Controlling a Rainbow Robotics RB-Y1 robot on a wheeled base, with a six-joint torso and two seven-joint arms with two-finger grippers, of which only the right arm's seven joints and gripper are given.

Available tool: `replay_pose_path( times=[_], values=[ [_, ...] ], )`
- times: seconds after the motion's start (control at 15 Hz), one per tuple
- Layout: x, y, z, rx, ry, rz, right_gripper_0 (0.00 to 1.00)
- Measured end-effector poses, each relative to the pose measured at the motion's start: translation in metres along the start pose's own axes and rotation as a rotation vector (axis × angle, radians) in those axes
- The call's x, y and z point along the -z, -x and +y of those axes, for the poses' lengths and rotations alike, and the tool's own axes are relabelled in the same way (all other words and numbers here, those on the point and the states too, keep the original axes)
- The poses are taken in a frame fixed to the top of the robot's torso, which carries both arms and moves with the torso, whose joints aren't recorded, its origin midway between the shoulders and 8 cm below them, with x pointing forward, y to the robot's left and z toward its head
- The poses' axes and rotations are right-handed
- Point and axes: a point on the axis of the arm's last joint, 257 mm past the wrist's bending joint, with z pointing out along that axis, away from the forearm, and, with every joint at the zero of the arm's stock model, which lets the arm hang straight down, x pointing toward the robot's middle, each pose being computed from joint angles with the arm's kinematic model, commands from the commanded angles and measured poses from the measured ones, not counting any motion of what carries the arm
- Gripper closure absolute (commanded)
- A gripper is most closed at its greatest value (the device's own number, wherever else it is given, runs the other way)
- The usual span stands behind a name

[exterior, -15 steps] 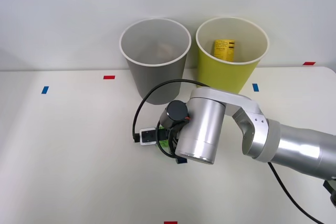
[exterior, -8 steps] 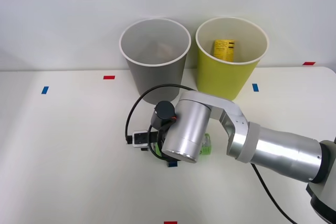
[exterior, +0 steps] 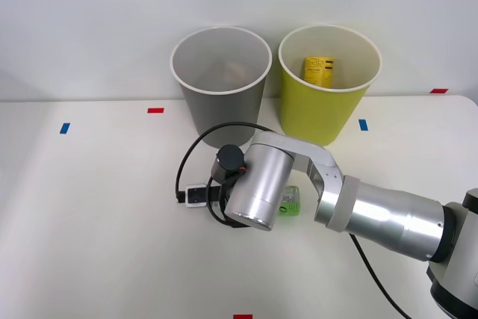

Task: Put cans in the gray bin, plastic bottles in the light green bin

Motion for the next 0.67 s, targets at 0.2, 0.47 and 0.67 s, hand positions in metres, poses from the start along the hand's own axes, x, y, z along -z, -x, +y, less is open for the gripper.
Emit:
replay_pose_path(
  times=[0.2,0.47,0.67],
  values=[
    [0.005,-0.004,-0.012,-0.006,-0.03,-0.014,1.0],
    [0.038,0.007,-0.037,-0.088,-0.096,-0.138,1.0],
    [0.07,0.011,-0.052,-0.206,-0.142,-0.258,1.0]
  ],
)
